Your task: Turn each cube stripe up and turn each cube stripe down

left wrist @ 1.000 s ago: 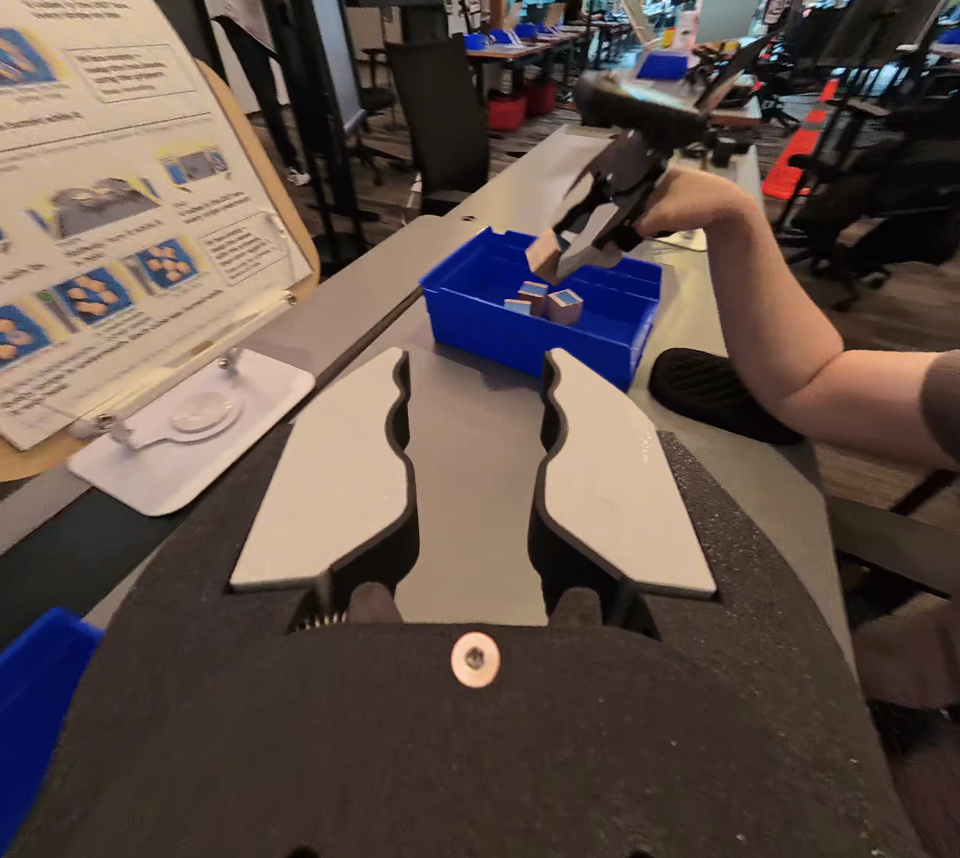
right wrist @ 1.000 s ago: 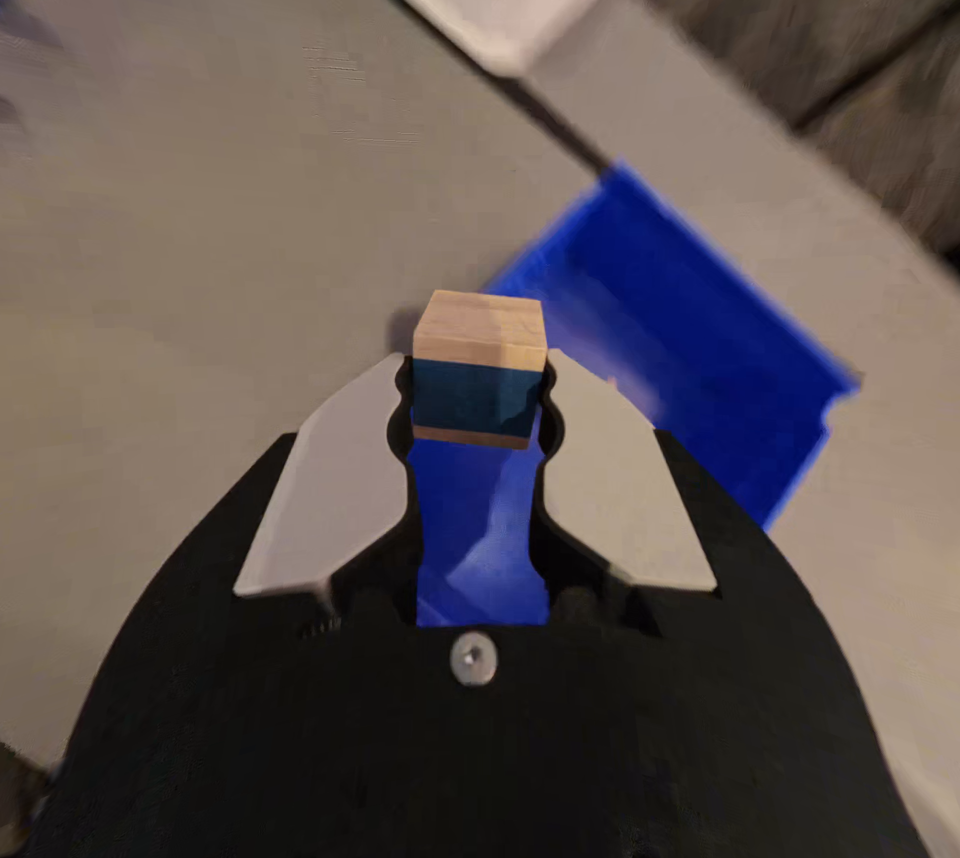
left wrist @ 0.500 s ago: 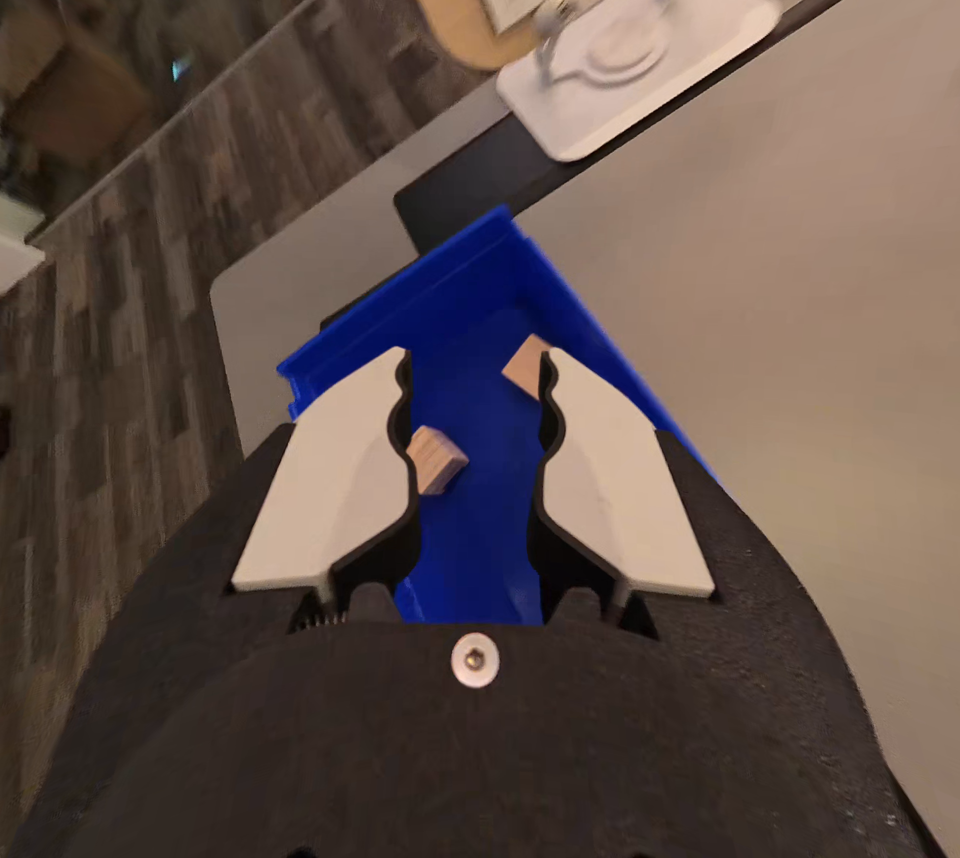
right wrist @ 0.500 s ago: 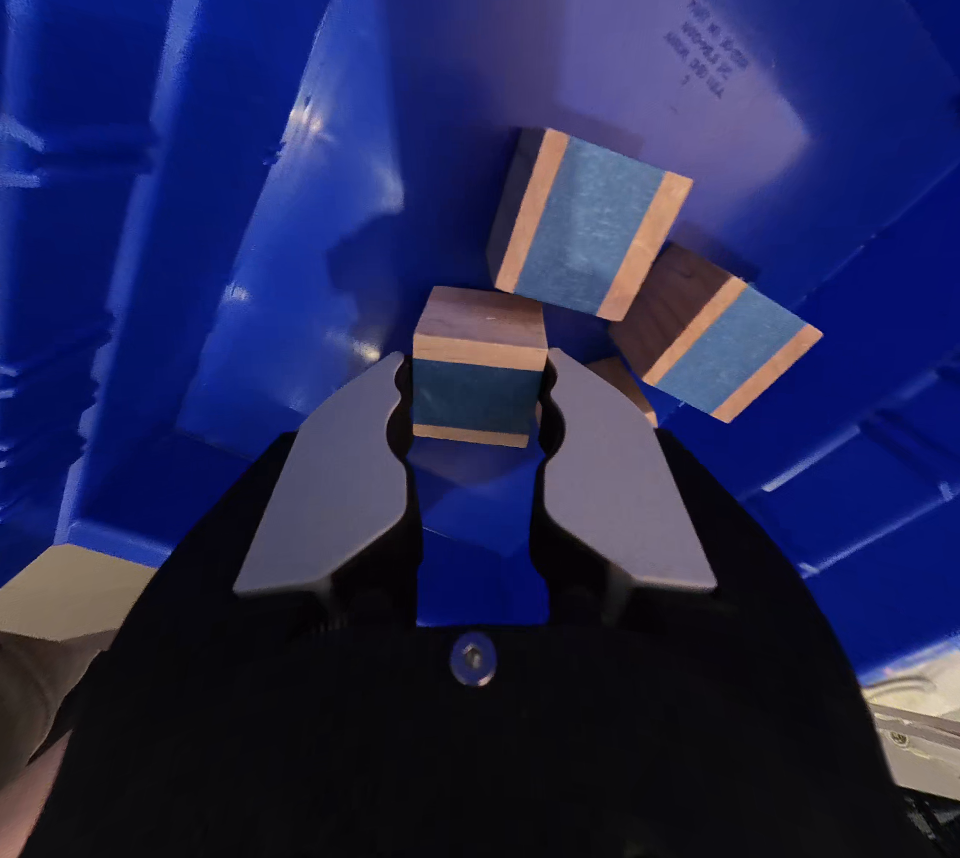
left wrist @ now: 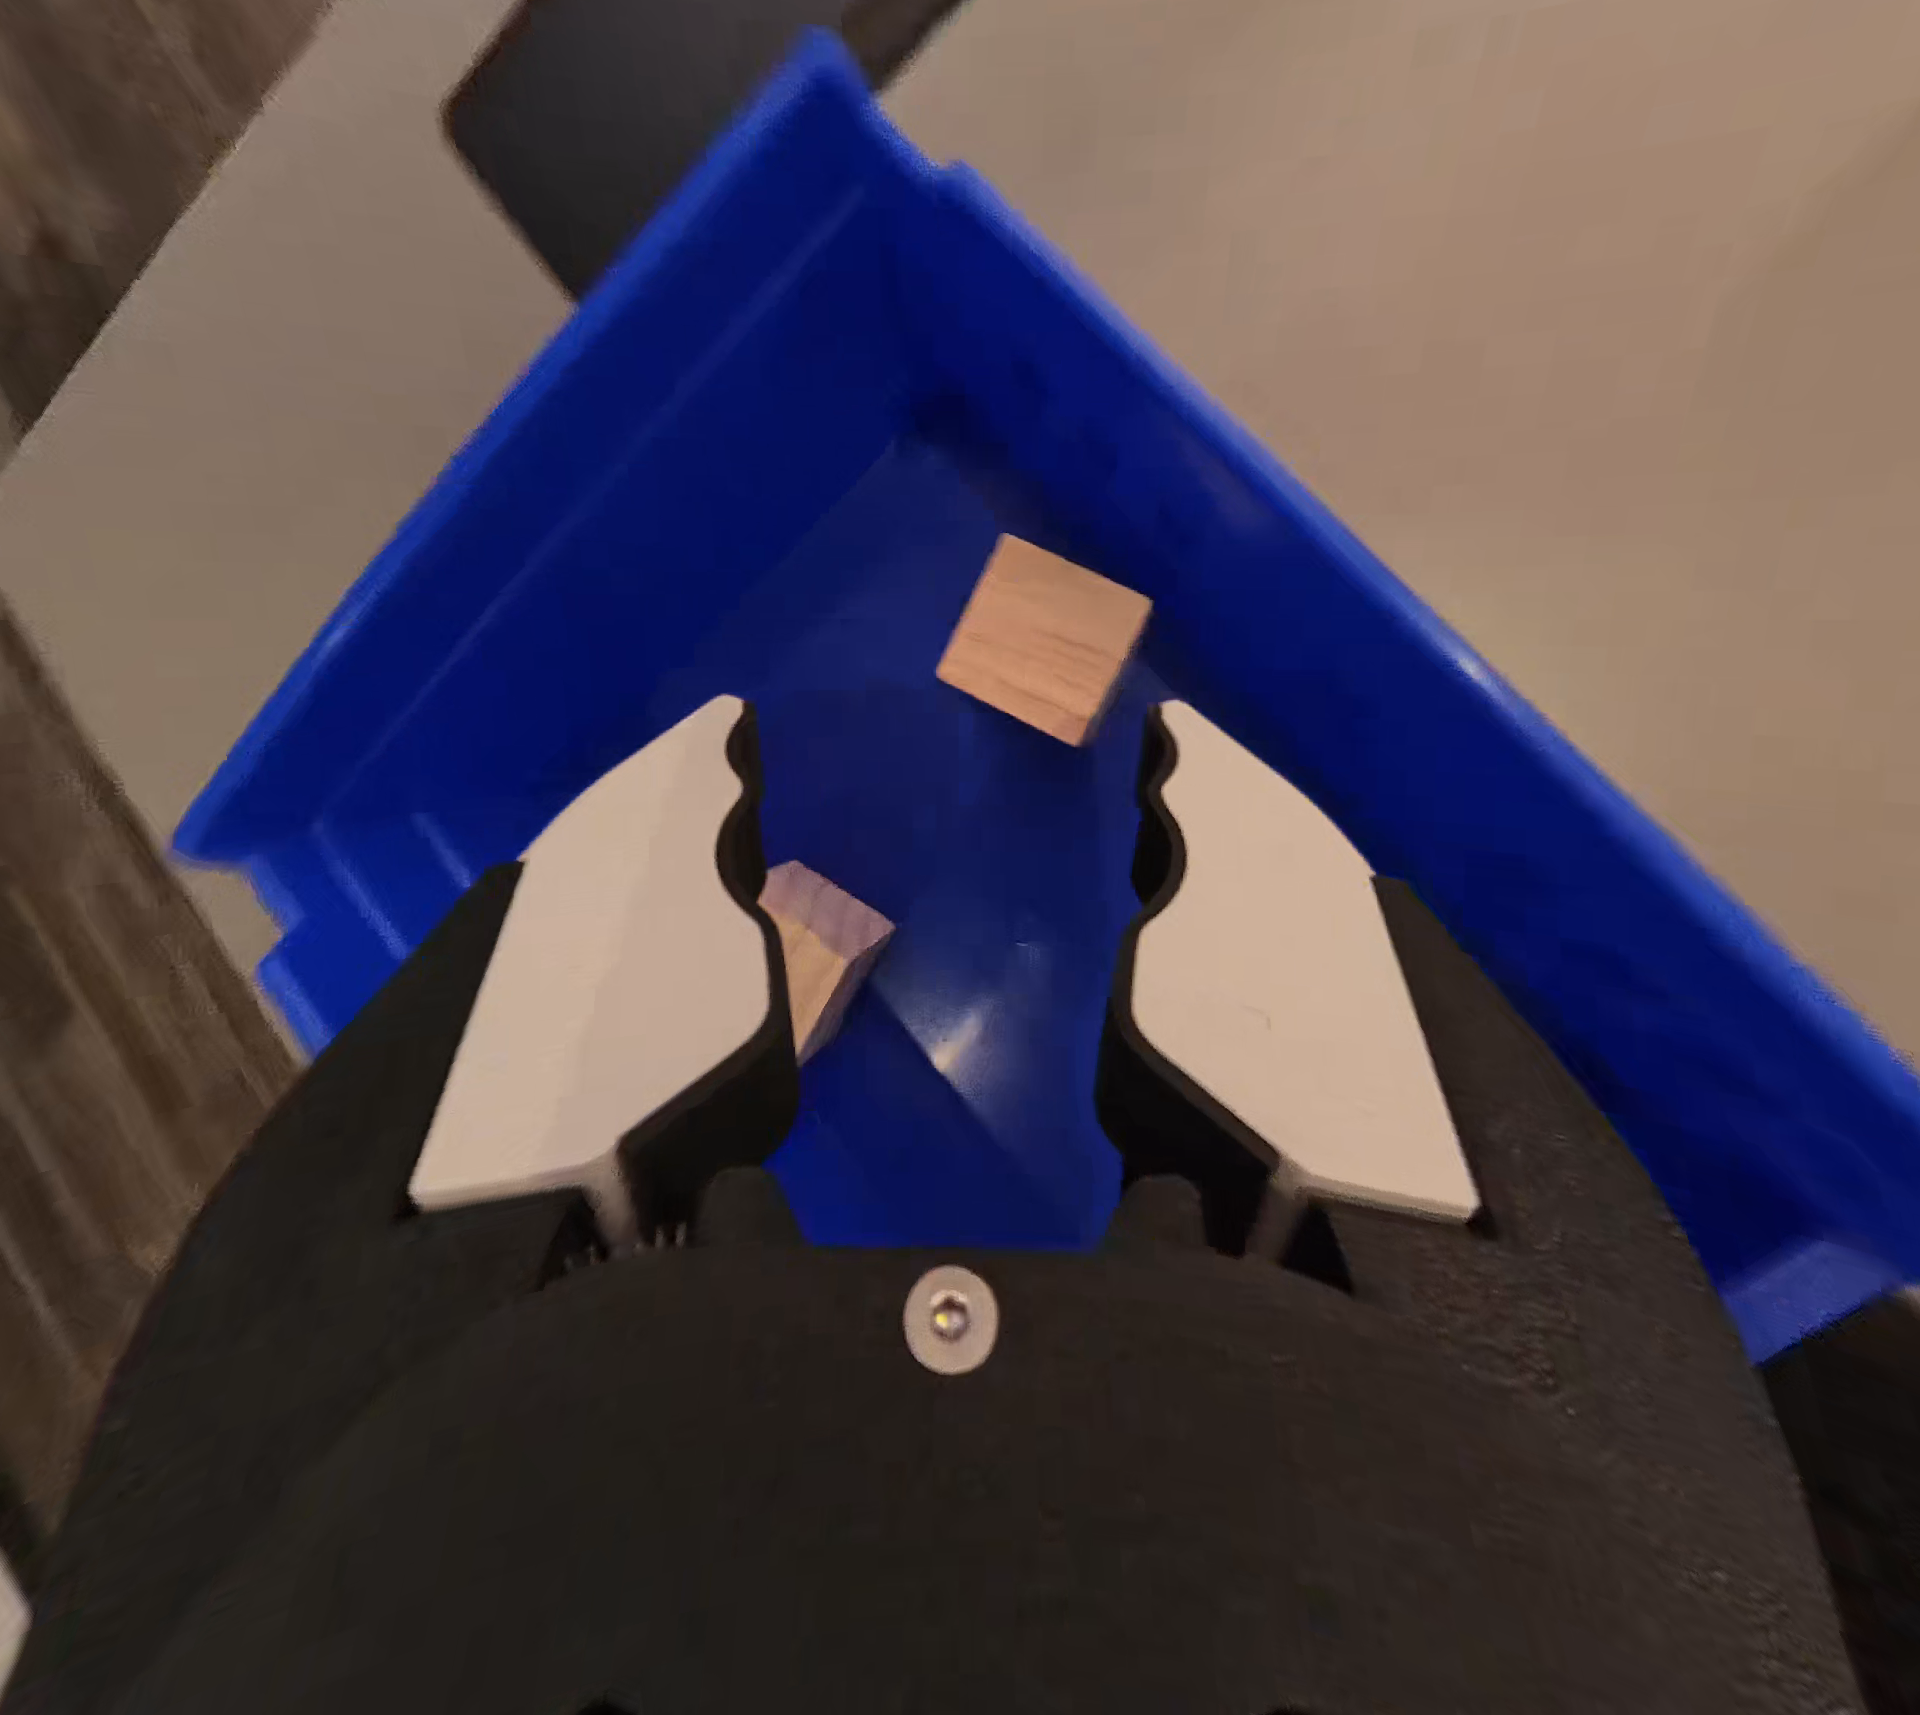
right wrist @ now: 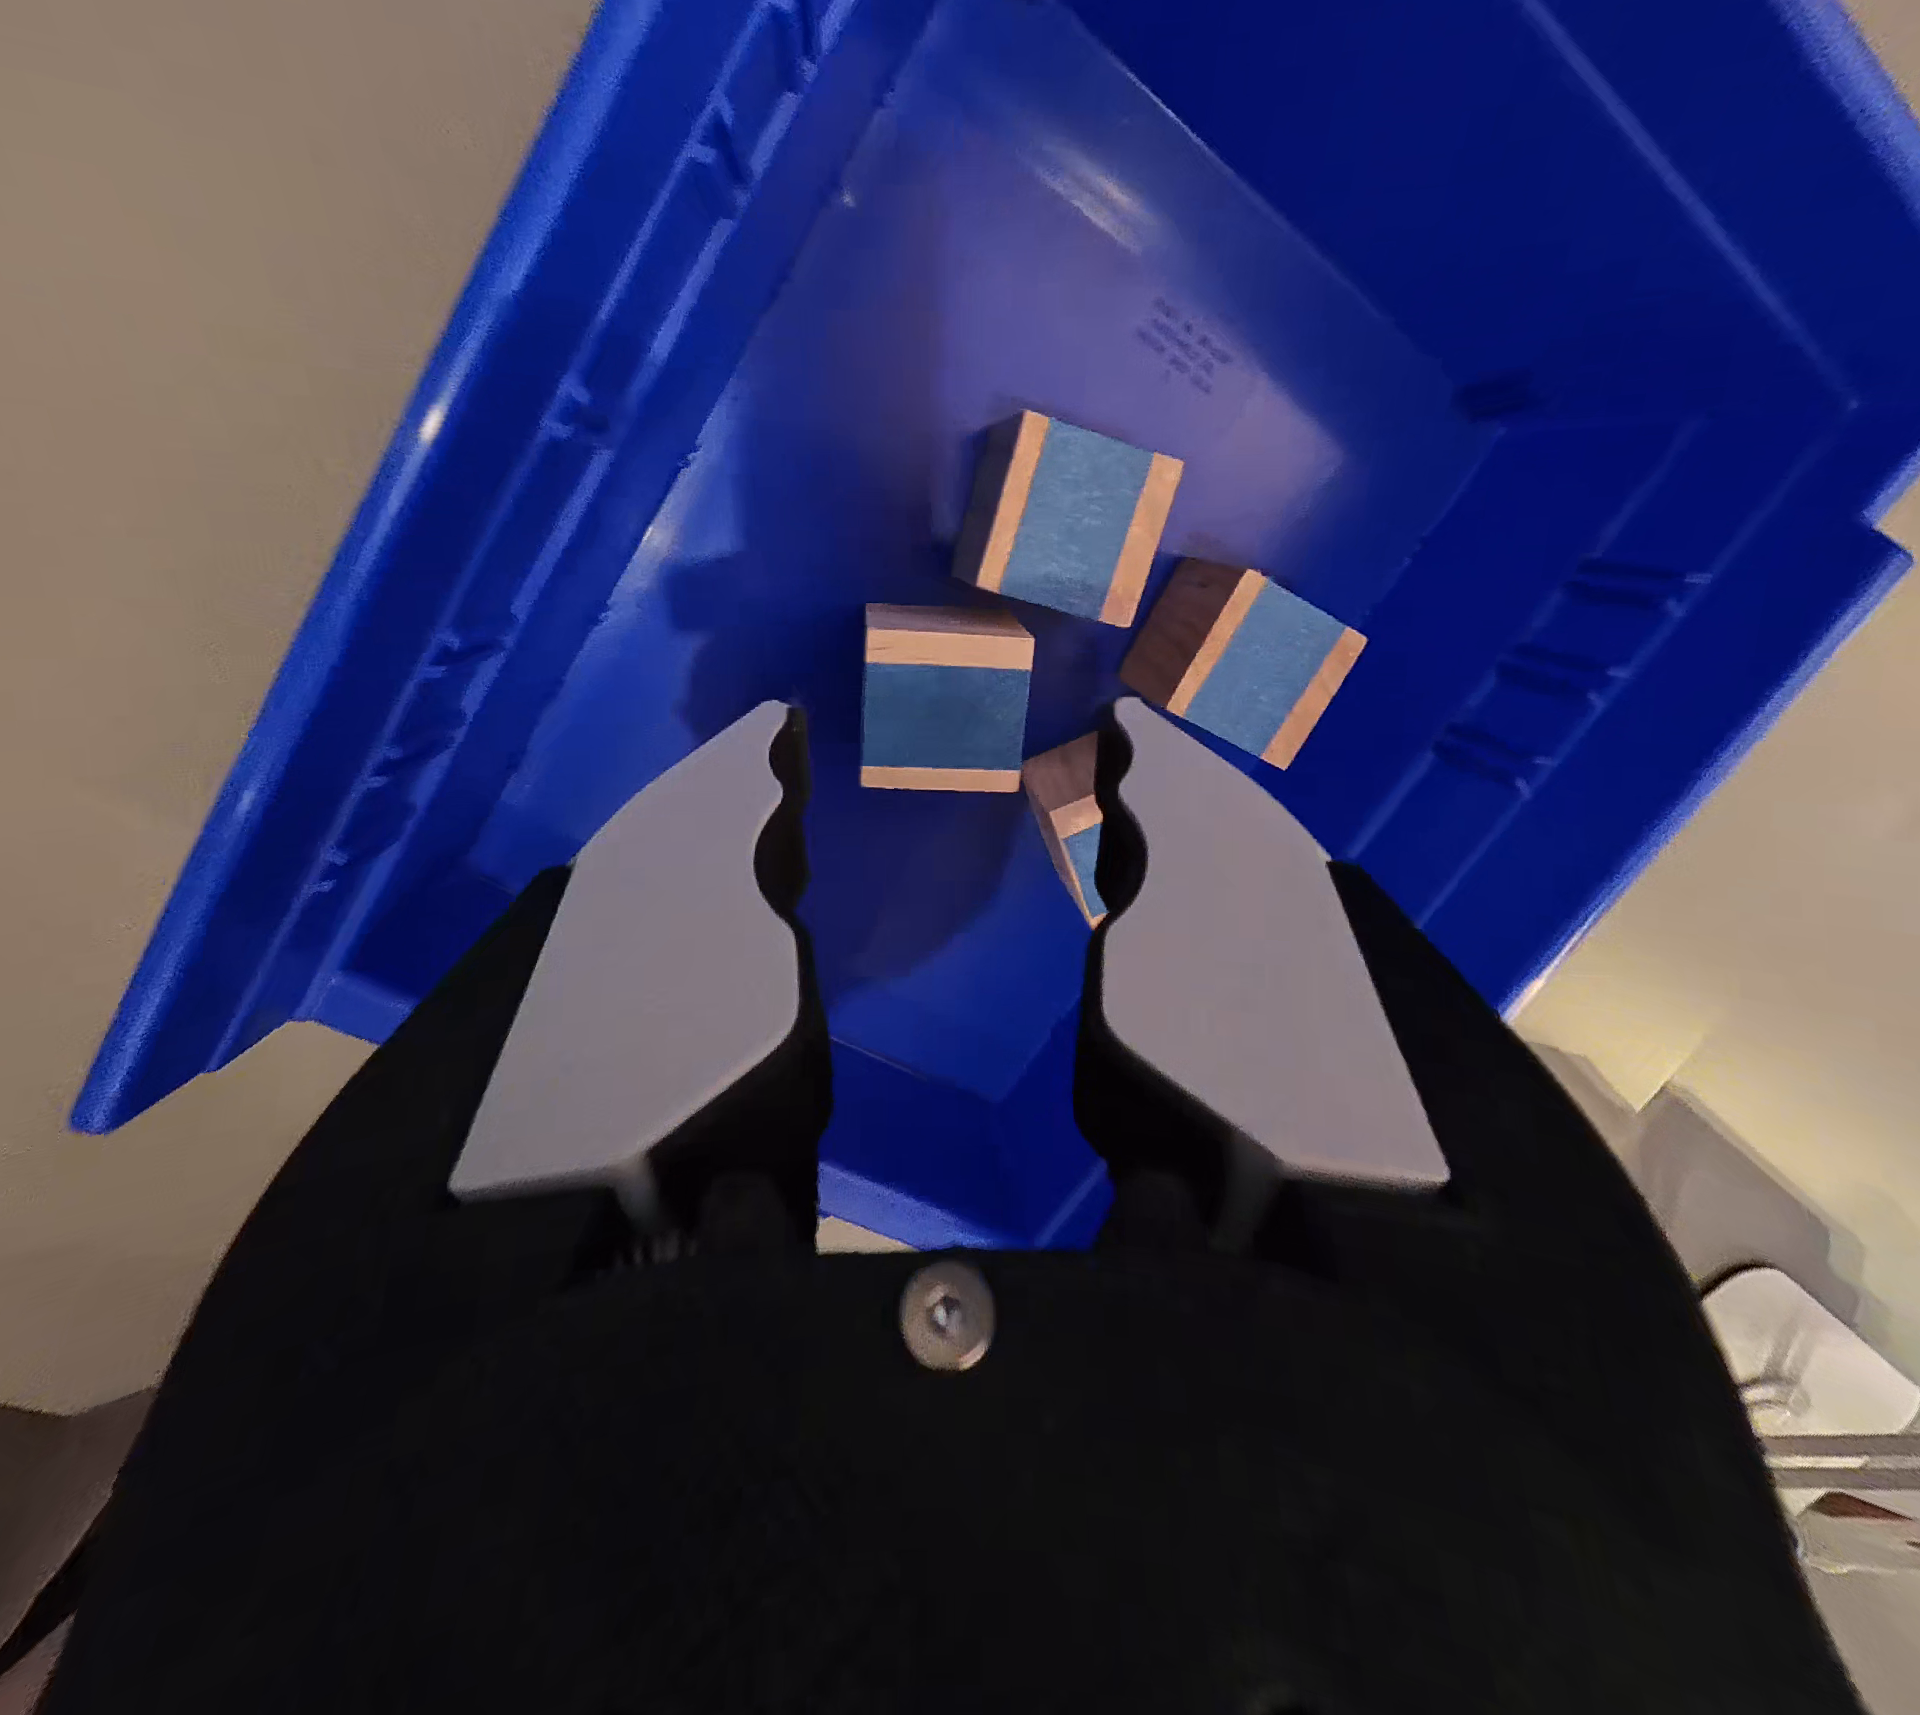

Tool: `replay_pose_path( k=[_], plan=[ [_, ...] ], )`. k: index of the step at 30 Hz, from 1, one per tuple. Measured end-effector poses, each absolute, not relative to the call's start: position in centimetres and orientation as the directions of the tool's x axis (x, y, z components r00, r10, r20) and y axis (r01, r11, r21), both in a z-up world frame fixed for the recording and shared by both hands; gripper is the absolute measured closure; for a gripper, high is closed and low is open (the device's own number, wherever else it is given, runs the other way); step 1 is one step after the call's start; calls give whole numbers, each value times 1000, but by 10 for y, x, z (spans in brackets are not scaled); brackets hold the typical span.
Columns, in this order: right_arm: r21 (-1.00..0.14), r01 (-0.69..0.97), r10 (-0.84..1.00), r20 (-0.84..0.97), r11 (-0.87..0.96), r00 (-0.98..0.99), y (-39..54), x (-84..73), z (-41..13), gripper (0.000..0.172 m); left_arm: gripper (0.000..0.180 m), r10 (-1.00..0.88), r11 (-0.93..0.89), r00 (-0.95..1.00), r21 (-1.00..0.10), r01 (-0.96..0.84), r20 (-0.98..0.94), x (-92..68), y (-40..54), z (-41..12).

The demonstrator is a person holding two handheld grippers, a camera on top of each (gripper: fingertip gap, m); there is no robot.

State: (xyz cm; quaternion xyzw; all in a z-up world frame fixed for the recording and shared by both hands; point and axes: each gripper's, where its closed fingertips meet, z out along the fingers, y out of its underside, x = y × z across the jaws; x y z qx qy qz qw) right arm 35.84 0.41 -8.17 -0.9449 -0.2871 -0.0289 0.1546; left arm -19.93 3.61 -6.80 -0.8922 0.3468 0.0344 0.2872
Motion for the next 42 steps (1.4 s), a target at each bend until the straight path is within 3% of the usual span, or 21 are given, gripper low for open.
replay_pose_path(
  k=[4, 8, 12, 23, 26, 30, 33, 36, 39, 42],
  plan=[
    [-274, 570, 551, 151, -775, 821, 4, 354, -82, 116, 112, -728, -467, 614, -435, -770, -304, -191, 37, -97],
    [-251, 584, 563, 156, -772, 811, 3, 354, -86, 116, 116, -749, -473, 621, -470, -745, -231, -181, 46, -113],
    [-246, 593, 571, 159, -767, 805, 4, 352, -88, 116, 113, -760, -490, 608, -413, -768, -230, -187, 49, -131],
    [-228, 609, 584, 176, -759, 793, 2, 351, -88, 116, 133, -751, -480, 591, -373, -794, -294, -197, 53, -128],
    [-261, 594, 555, 211, -761, 805, 2, 356, -75, 116, 133, -663, -467, 653, -480, -743, -367, -200, 58, -81],
    [-407, 576, 468, 339, -709, 816, 13, 357, -32, 118, 133, -618, -309, 722, -748, -587, -311, -169, 43, 10],
    [-584, 618, 421, 452, -527, 786, 24, 329, 20, 118, 134, -764, -140, 627, -912, -387, -149, -111, 4, 71],
    [-705, 701, 421, 607, -107, 675, 16, 259, 80, 115, 134, -890, -106, 456, -984, -141, 31, -58, -34, 116],
    [-613, 708, 370, 785, 351, 497, -26, 176, 115, 114, 134, -949, -220, 220, -974, 53, 227, -15, -66, 139],
    [-443, 649, 208, 889, 619, 408, -73, 121, 127, 112, 134, -930, -361, 26, -924, 127, 367, 13, -87, 145]
  ],
)
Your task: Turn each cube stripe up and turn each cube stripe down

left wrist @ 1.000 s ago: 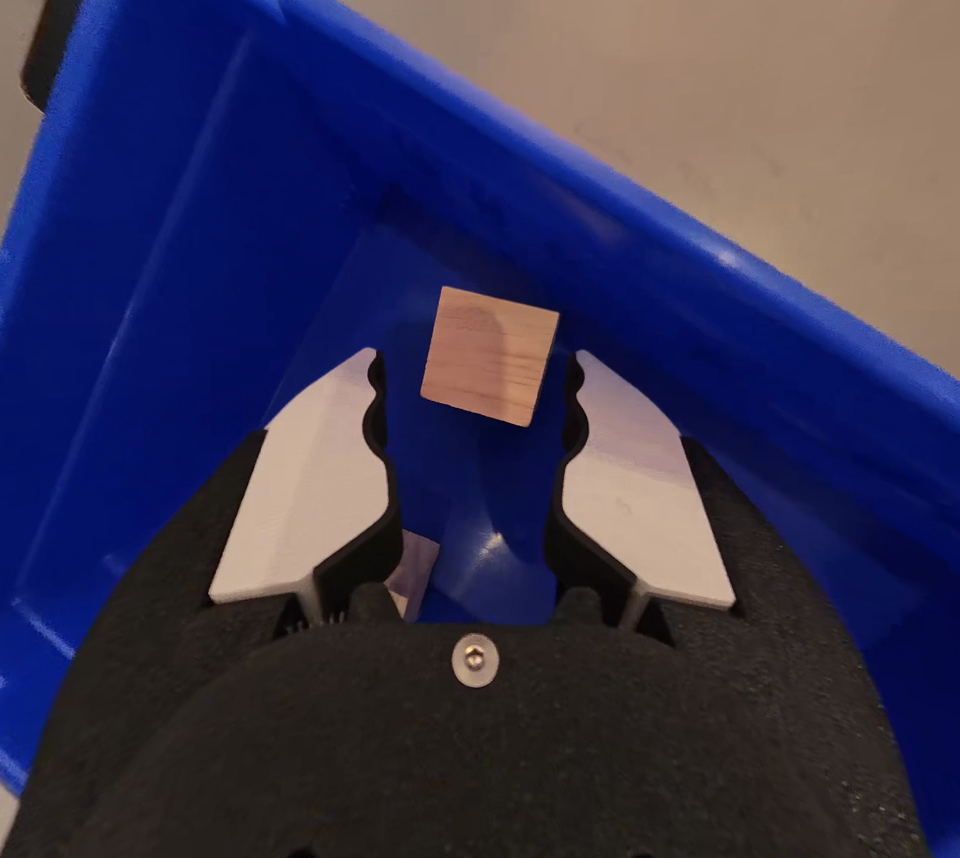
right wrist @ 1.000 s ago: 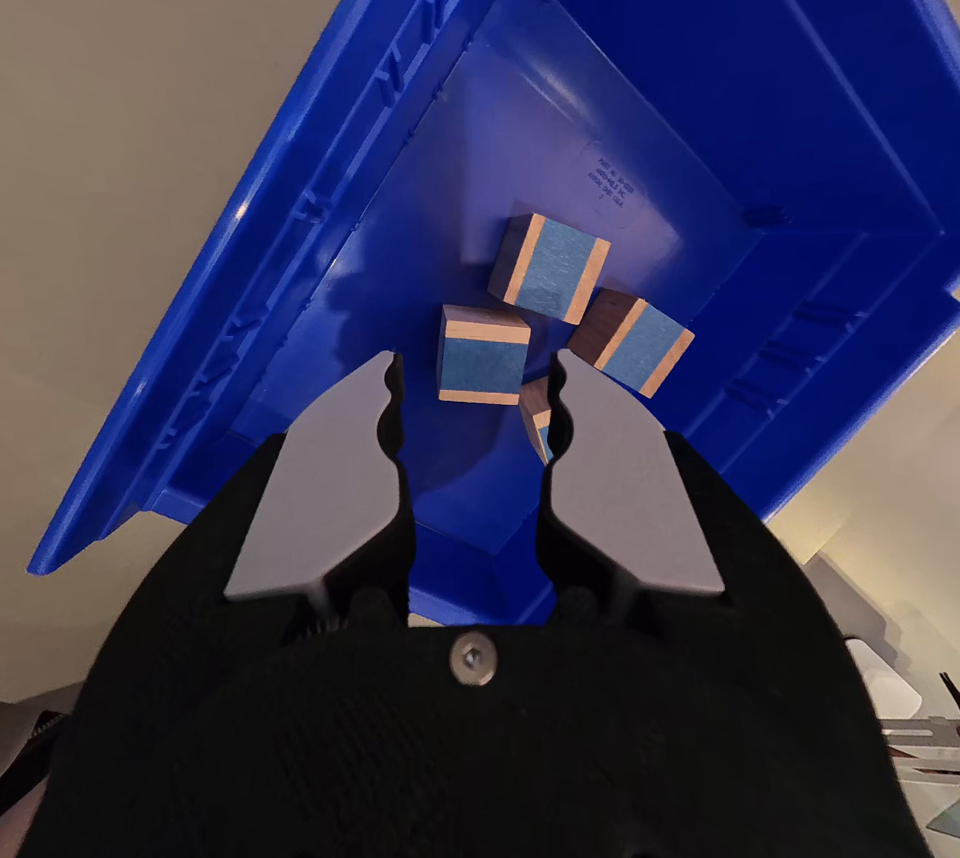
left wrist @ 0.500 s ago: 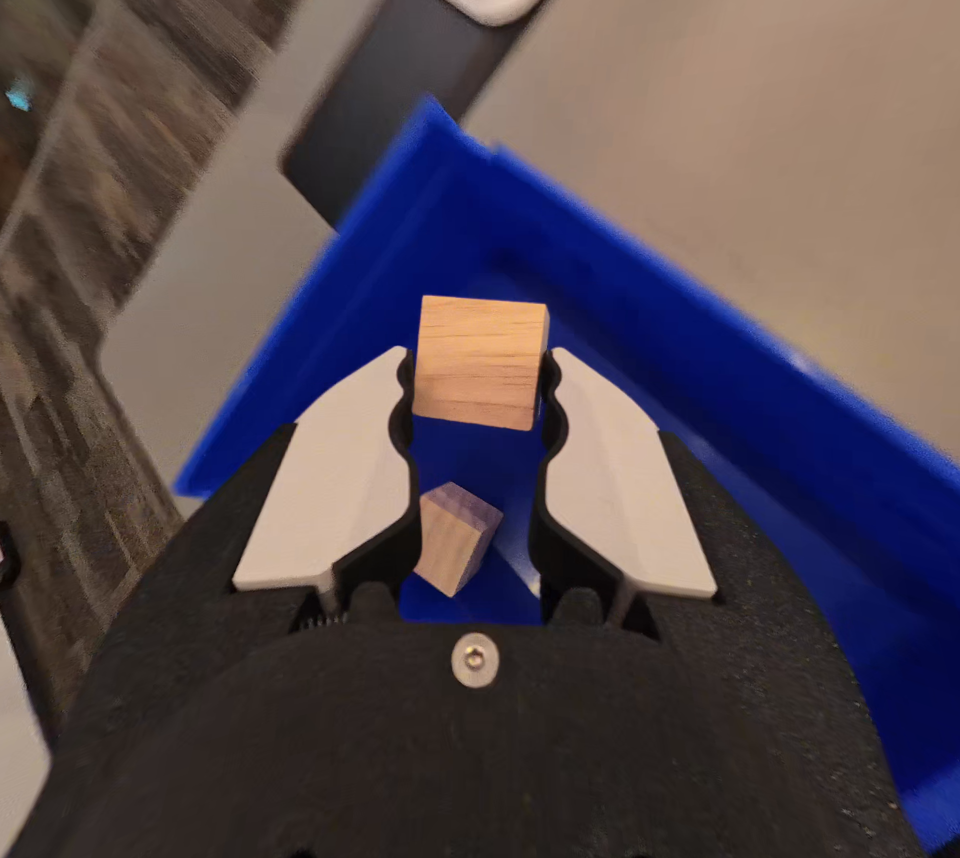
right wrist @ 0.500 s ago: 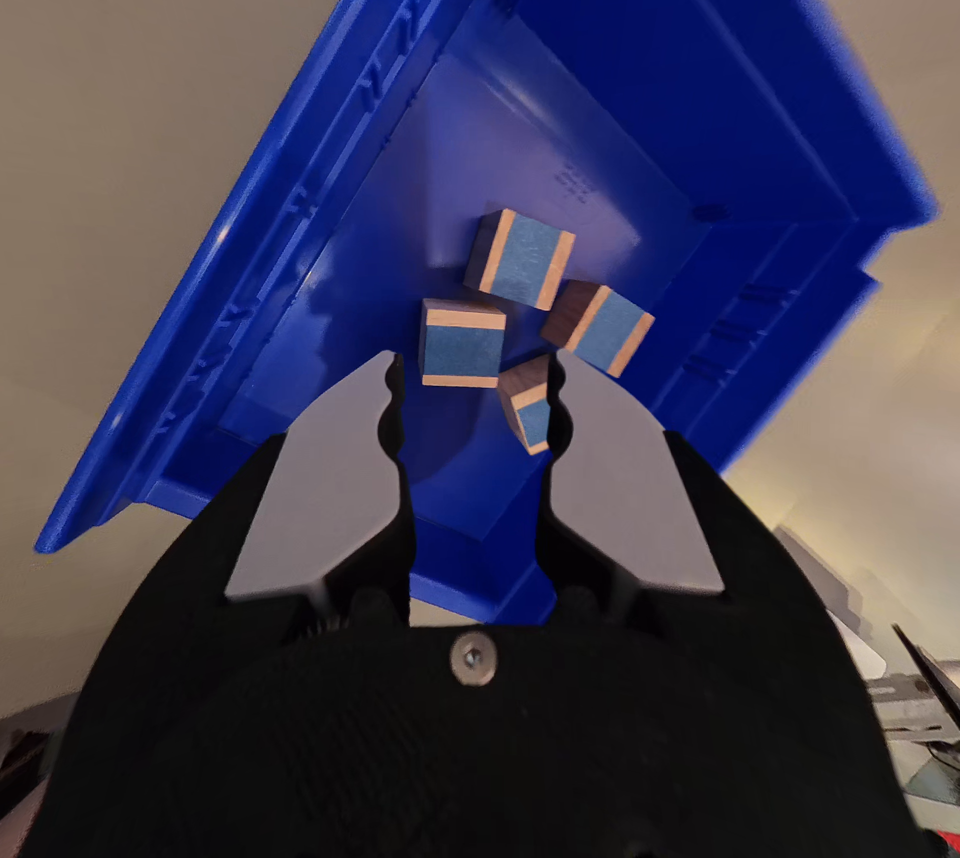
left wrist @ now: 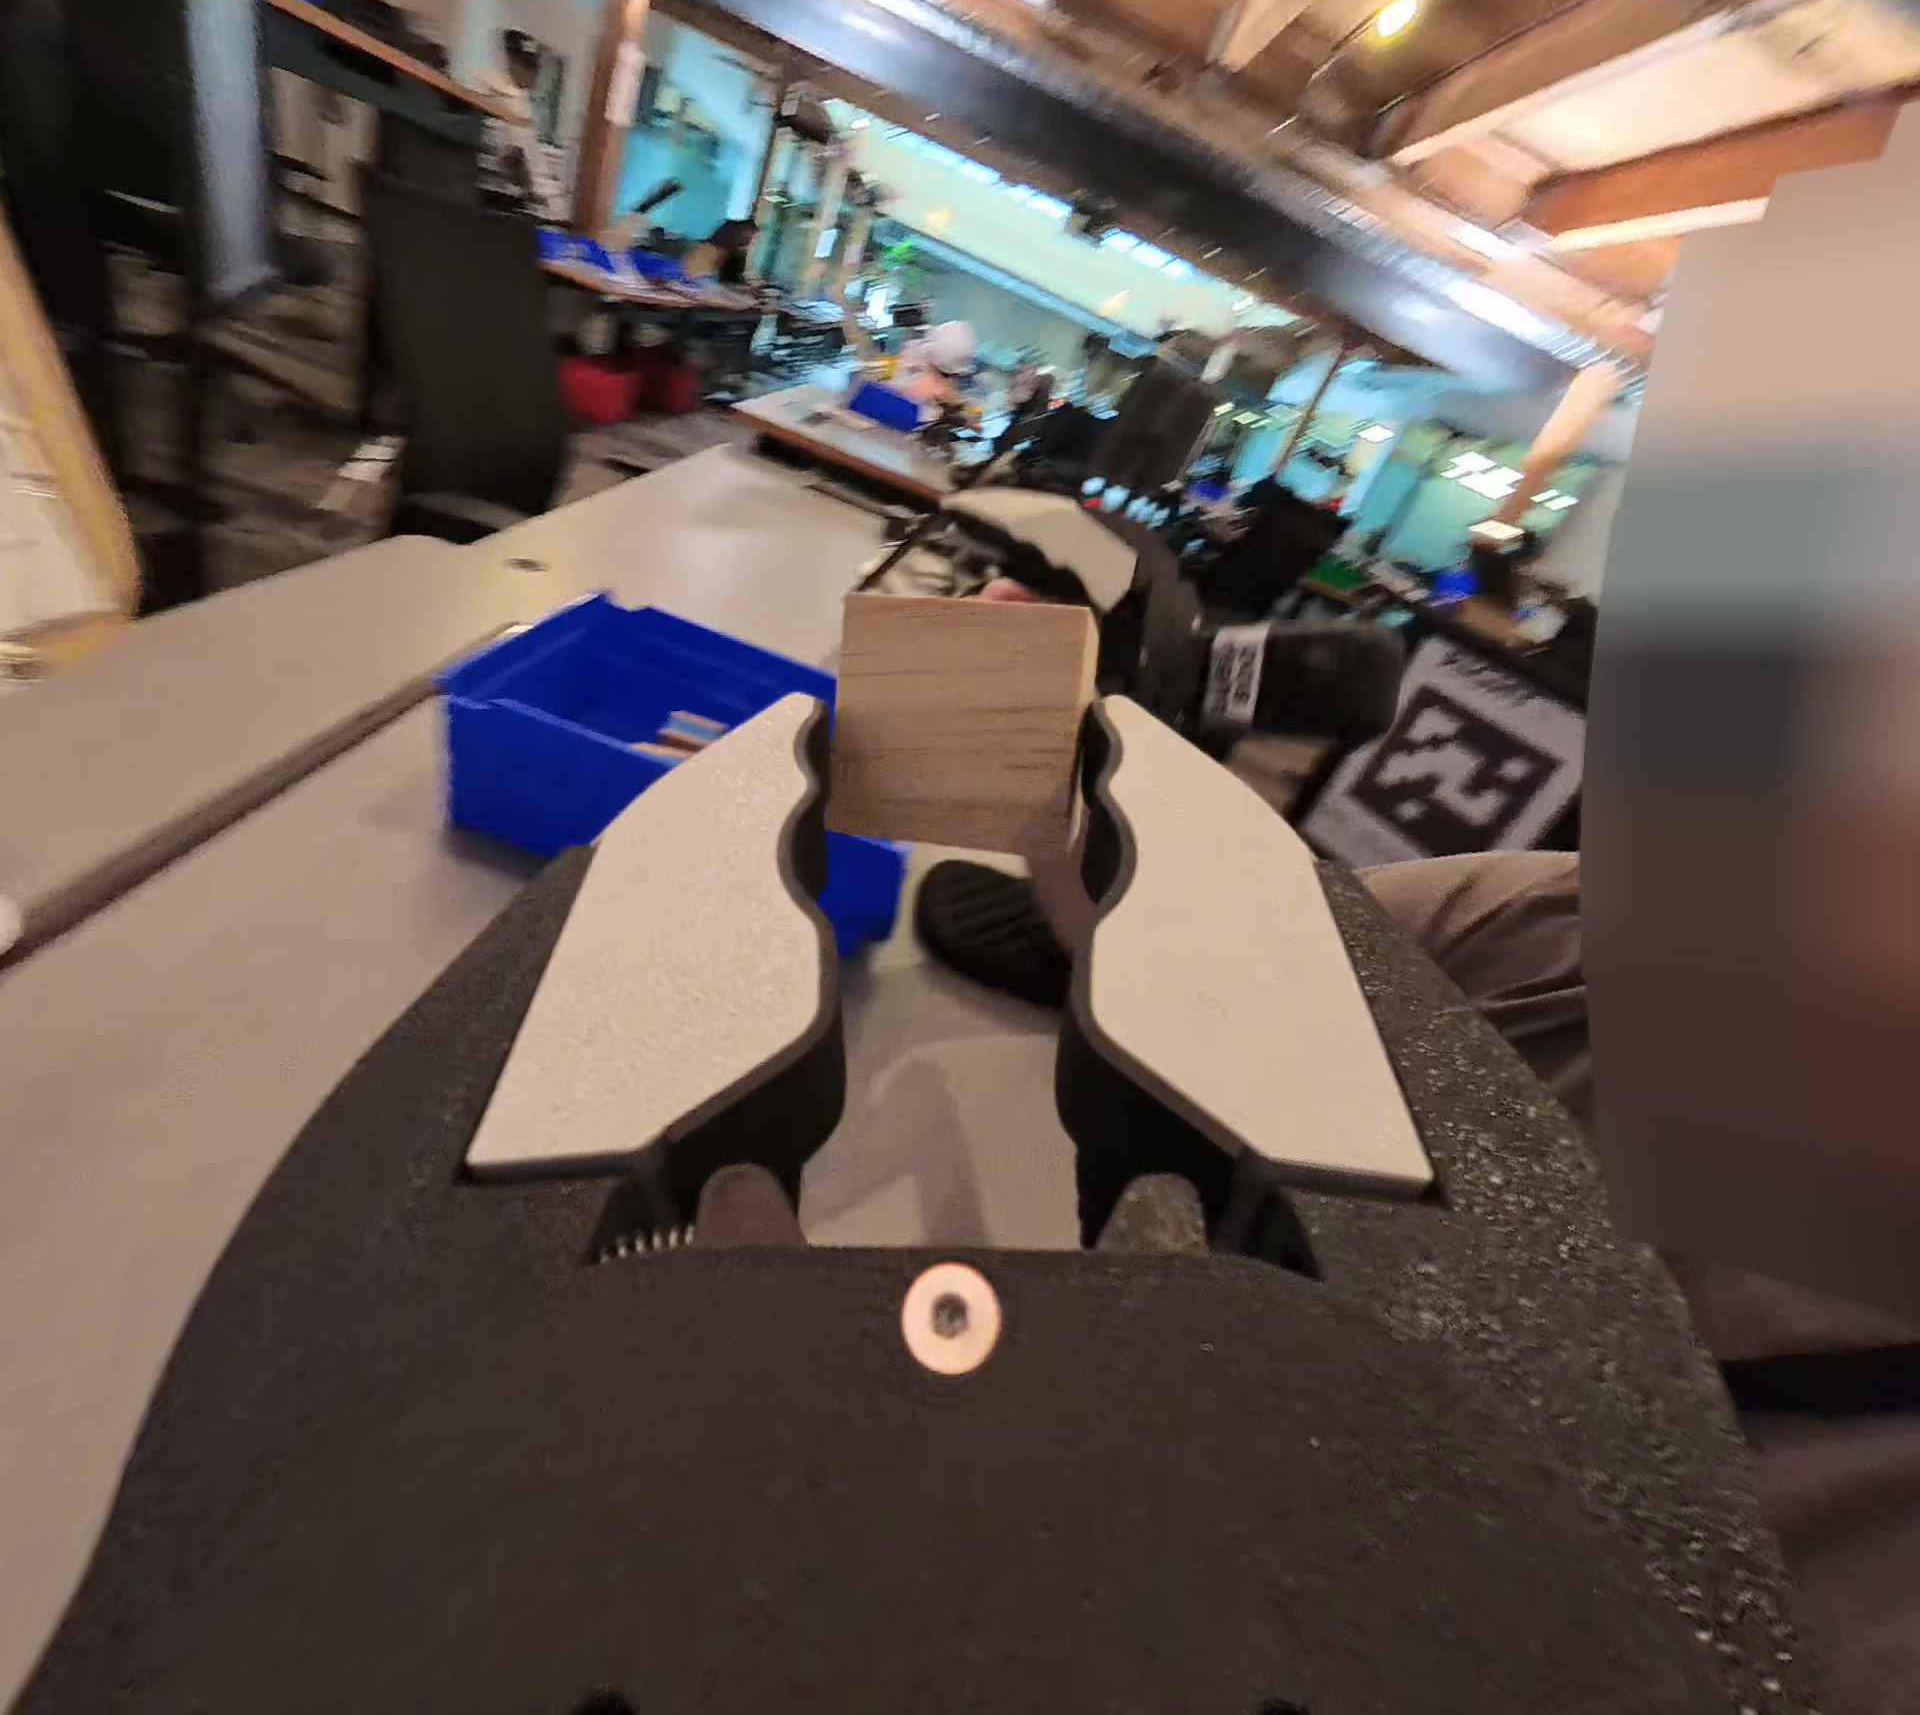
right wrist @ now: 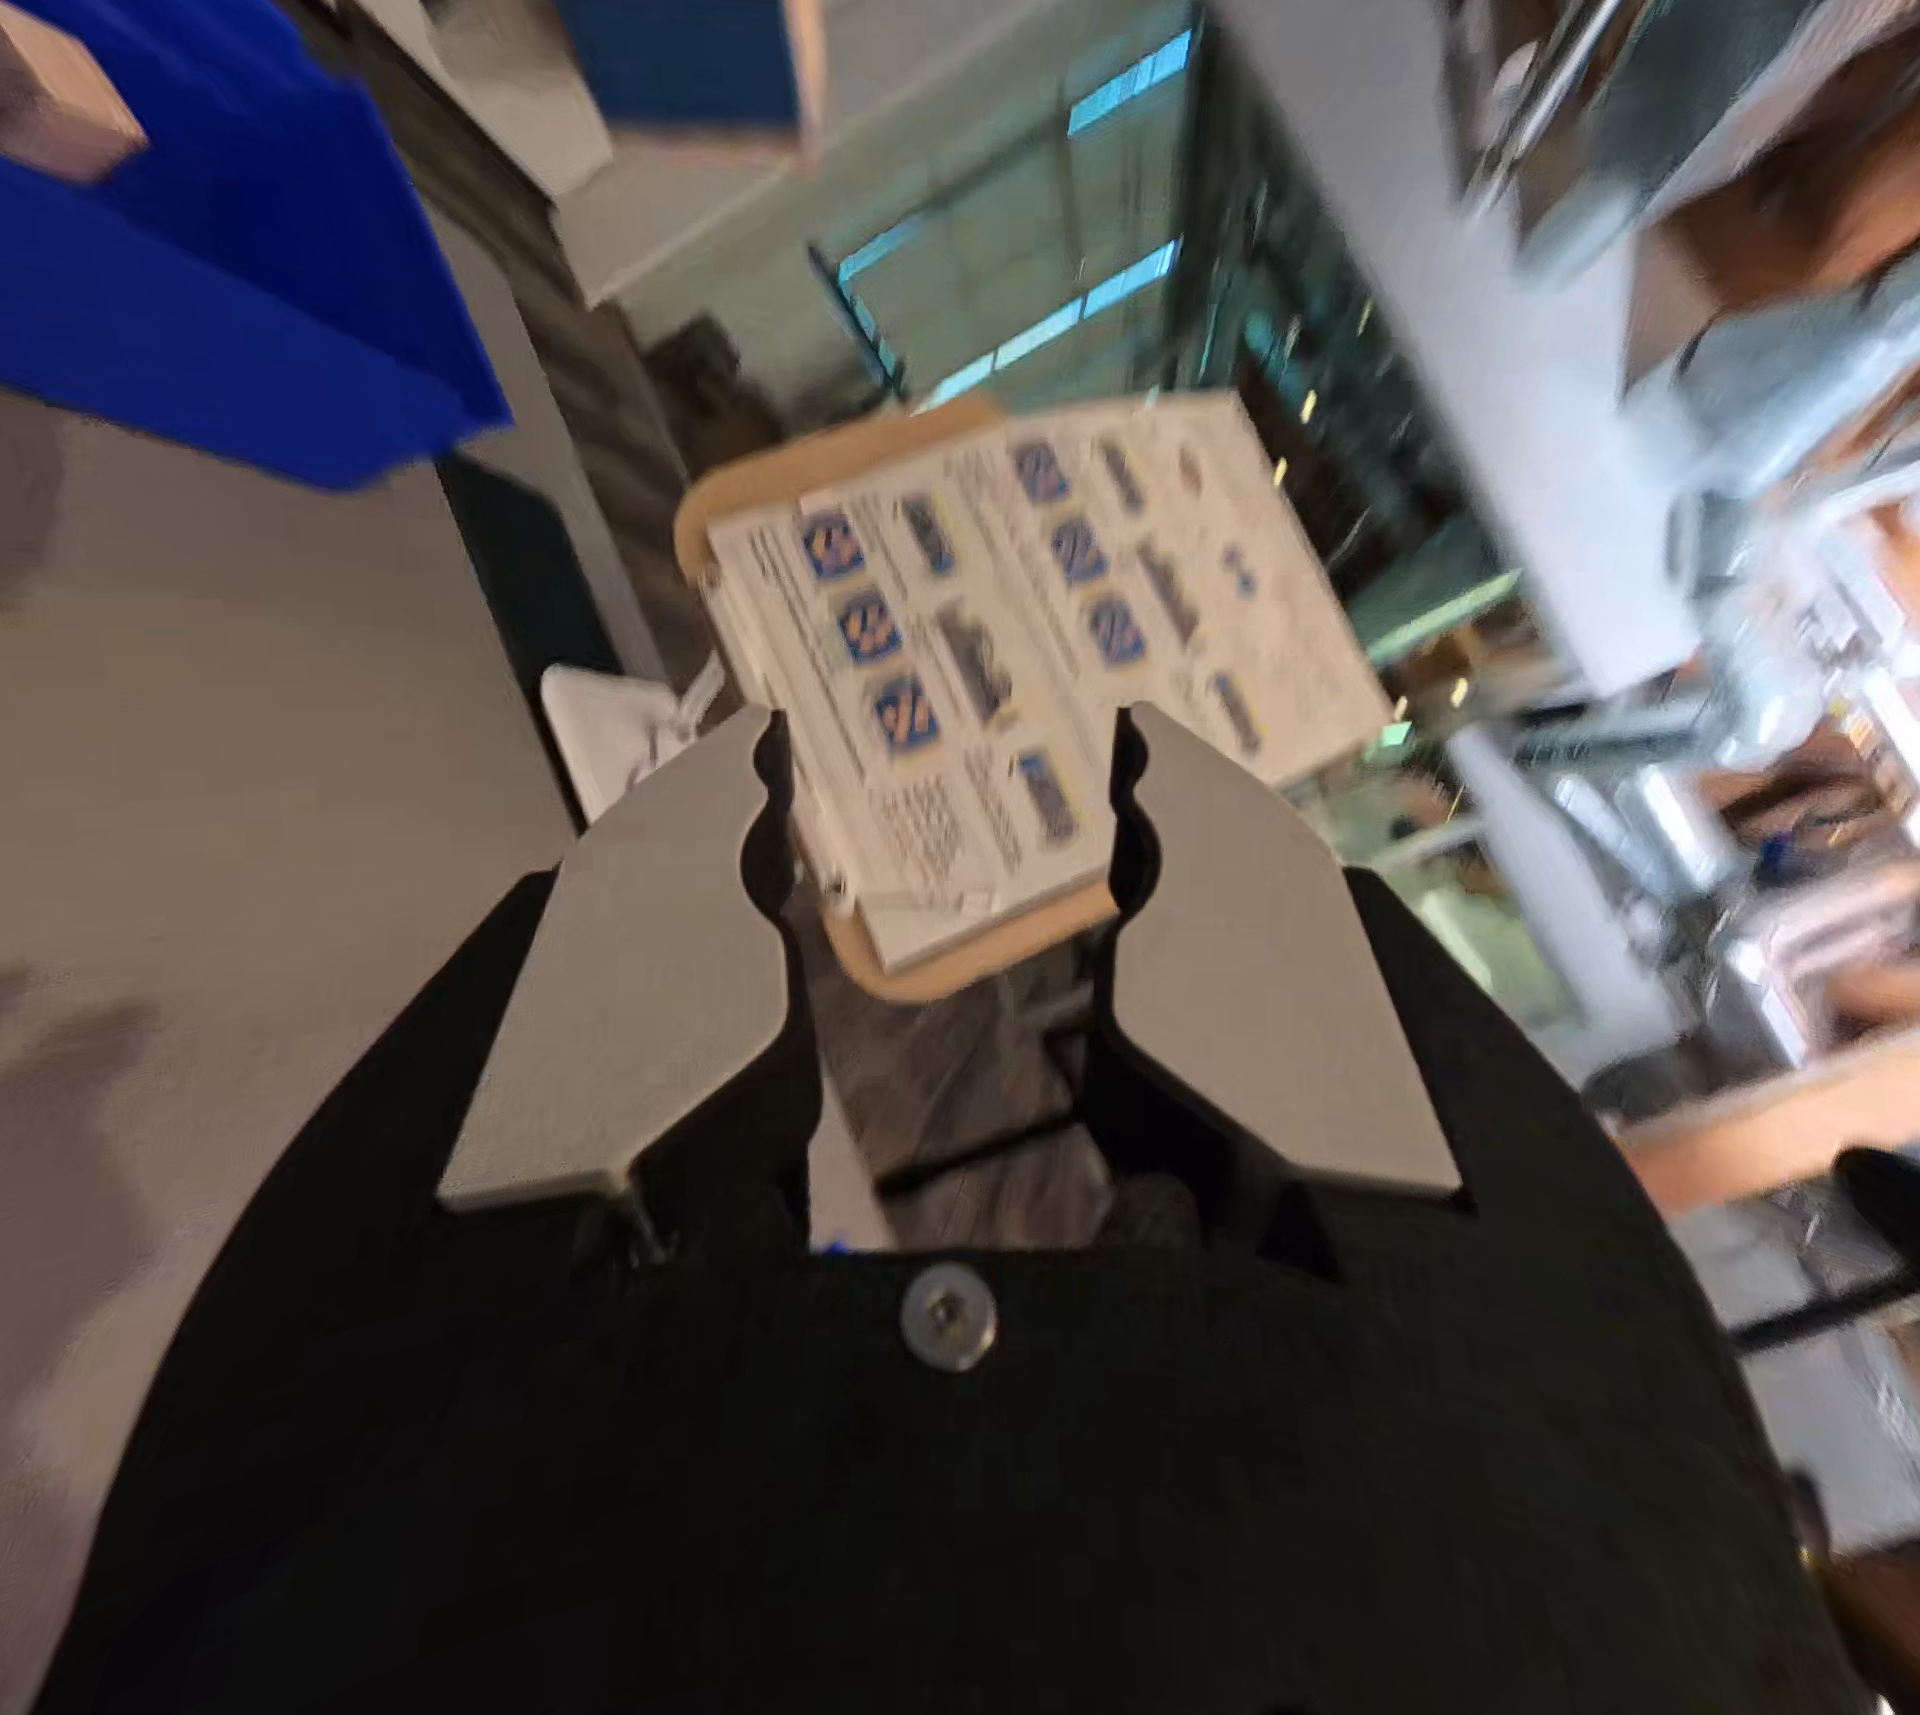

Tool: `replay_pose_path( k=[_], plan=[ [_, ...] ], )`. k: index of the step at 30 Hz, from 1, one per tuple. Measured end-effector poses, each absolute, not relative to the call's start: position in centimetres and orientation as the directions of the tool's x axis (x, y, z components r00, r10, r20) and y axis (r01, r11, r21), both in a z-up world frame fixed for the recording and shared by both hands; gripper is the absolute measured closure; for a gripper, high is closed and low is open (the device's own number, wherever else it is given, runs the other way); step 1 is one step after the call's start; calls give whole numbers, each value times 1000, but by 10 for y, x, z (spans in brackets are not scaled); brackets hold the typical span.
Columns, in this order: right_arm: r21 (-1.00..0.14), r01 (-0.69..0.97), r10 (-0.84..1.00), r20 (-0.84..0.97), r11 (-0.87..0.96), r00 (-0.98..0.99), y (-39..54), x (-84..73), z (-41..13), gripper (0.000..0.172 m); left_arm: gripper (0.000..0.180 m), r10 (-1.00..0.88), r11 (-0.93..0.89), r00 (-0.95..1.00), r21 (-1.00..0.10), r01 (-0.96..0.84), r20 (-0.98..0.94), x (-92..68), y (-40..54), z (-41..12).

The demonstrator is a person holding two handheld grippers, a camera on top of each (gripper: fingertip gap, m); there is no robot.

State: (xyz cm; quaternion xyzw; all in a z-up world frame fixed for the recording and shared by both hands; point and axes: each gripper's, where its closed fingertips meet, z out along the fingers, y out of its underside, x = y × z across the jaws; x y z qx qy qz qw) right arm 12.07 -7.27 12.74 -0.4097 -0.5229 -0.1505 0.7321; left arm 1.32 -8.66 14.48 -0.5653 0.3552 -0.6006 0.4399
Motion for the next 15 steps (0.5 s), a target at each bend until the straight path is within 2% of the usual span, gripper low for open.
replay_pose_path(
  k=[1, 4, 7, 10, 14, 15],
  plan=[
    [-416, 610, 189, 896, 674, 402, -88, 106, 128, 111, 134, -917, -397, -20, -908, 135, 399, 21, -91, 145],
    [-433, 506, 220, 877, 746, 427, -116, 75, 127, 107, 134, -874, -482, -131, -869, 113, 467, 42, -105, 140],
    [-424, 489, 212, 877, 762, 431, -124, 61, 122, 106, 134, -844, -522, -199, -849, 86, 499, 59, -116, 134],
    [-433, 479, 203, 865, 763, 458, -124, 60, 122, 111, 134, -833, -525, -229, -850, 45, 503, 74, -125, 125],
    [-459, 479, 241, 861, 748, 448, -121, 63, 121, 127, 134, -823, -524, -263, -852, 11, 503, 82, -134, 121],
    [-466, 478, 259, 861, 745, 438, -120, 63, 120, 127, 129, -829, -515, -257, -857, 4, 497, 82, -133, 120]
  ],
)
